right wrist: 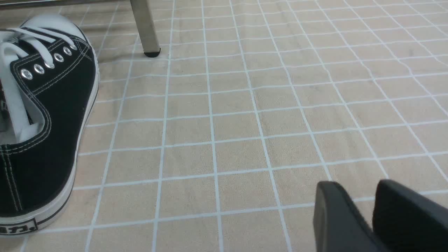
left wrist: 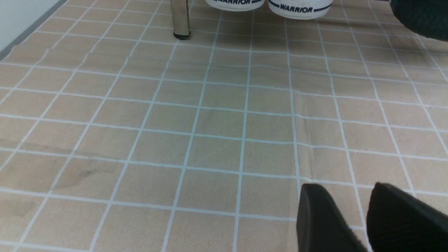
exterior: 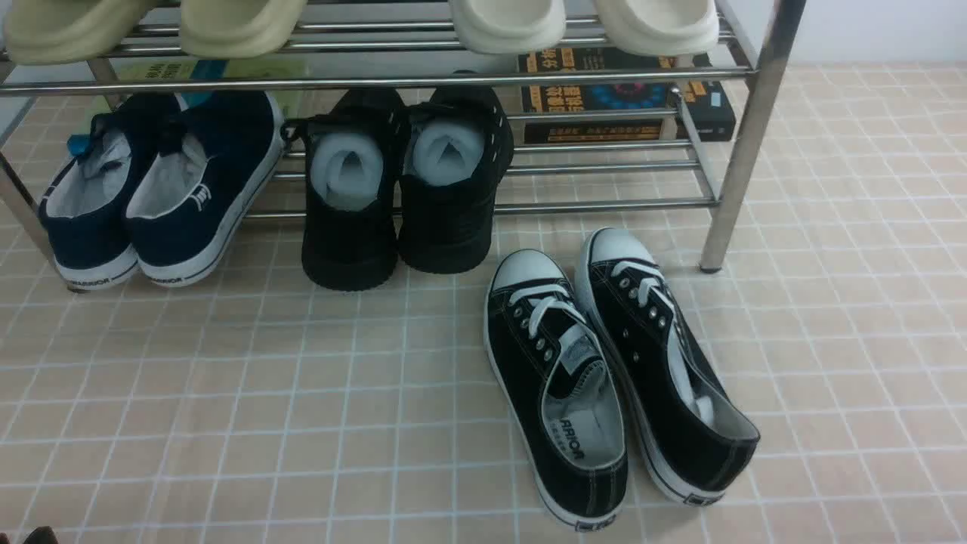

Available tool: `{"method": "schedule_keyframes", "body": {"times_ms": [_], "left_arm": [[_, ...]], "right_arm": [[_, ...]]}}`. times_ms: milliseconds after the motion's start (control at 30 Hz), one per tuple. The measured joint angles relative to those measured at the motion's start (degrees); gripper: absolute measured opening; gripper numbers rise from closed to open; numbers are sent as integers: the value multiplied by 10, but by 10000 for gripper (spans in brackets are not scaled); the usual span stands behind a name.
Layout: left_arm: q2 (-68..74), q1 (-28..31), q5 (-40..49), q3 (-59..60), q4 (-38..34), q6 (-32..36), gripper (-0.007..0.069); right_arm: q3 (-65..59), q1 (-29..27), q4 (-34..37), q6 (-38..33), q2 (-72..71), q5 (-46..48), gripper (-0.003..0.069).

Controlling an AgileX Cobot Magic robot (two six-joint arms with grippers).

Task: Take the shoes off the shelf from the light coffee tablecloth by hand.
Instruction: 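Grasp the leftmost shoe on the bottom shelf of the shoe rack with the left gripper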

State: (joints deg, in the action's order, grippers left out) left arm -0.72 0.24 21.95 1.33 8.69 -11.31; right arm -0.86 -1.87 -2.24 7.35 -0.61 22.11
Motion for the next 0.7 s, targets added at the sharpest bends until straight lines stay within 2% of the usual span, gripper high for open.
{"method": "schedule_keyframes", "body": {"times_ms": [700], "left_arm": [[0, 0, 0, 0, 0, 0, 239]], "right_arm": [[0, 0, 0, 0, 0, 0, 214]]}}
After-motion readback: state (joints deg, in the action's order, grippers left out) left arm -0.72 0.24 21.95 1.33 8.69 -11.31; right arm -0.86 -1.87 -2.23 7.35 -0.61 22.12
